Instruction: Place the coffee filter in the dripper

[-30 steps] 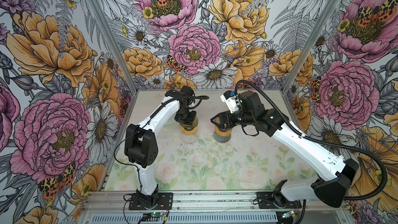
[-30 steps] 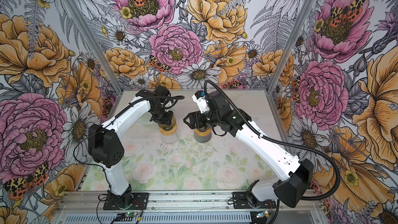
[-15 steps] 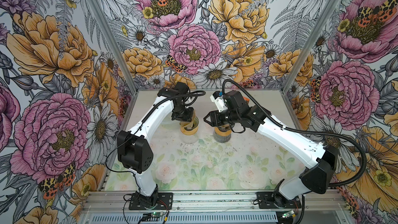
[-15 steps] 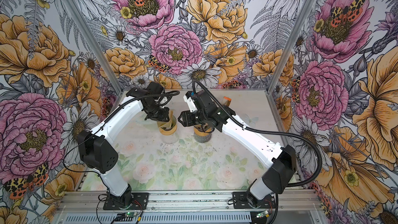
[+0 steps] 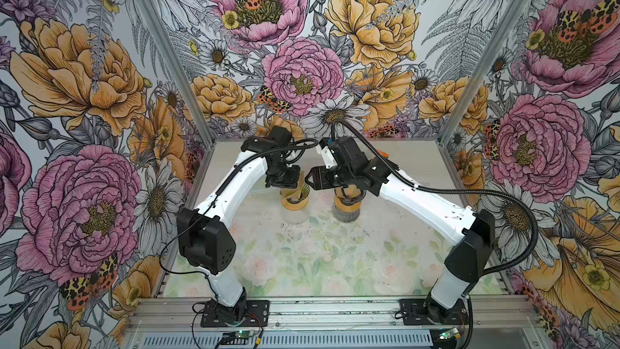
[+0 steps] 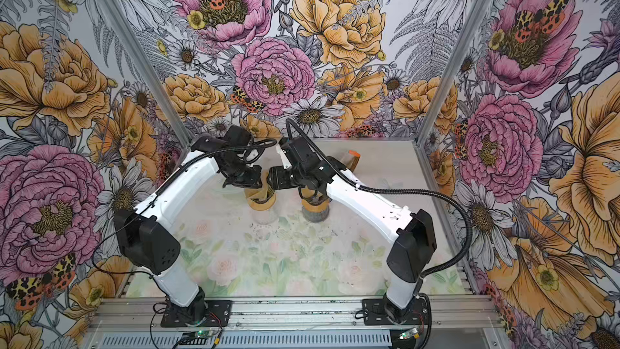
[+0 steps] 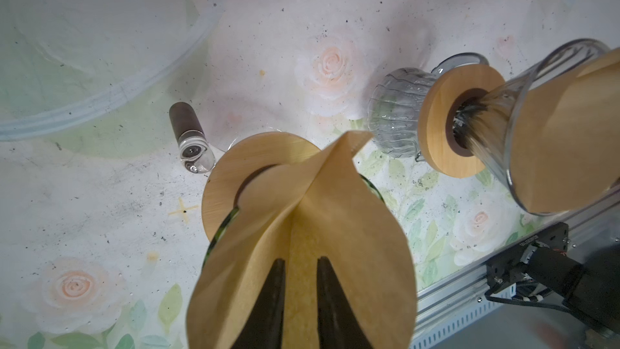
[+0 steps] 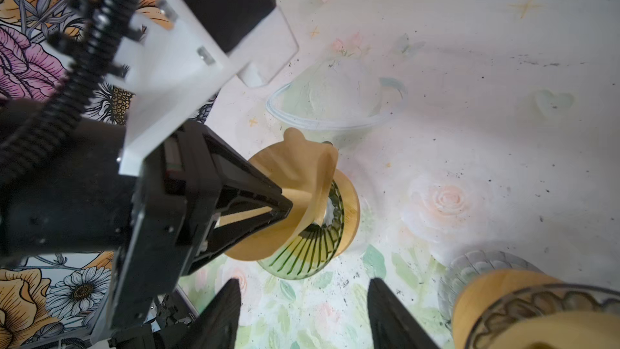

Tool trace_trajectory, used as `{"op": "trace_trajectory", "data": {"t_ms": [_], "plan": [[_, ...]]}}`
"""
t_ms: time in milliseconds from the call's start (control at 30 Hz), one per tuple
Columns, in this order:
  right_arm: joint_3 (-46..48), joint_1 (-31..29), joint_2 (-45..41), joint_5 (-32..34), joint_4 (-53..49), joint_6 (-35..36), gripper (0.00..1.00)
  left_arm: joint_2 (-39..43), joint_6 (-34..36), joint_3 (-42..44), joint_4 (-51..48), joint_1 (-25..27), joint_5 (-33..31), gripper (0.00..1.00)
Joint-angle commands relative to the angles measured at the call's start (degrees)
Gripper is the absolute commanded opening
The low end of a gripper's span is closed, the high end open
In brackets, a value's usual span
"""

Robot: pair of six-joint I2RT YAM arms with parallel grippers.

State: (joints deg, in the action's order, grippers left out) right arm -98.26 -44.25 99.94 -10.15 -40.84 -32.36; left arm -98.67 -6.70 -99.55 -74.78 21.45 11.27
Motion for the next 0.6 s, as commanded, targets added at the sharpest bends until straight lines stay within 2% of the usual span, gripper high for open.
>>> {"op": "trace_trajectory", "data": {"t_ms": [0,267,567], "plan": [[-2.8,-0.4,1.7,0.9,1.2,-0.8,0.64,2.8,-1.4,-2.4,0.3,-1.1,0.2,0.21],[-4.4,-0.5,5.1,0.5,1.1,-0.9,0.66,5.4,-2.3,-3.0,0.3,-3.4,-2.2,0.27],[-4.6,-0.6,7.6,1.2,0.9,-0.5,0.66,6.0,-2.2,0.5,1.0,-5.0,-5.0,0.36]]}}
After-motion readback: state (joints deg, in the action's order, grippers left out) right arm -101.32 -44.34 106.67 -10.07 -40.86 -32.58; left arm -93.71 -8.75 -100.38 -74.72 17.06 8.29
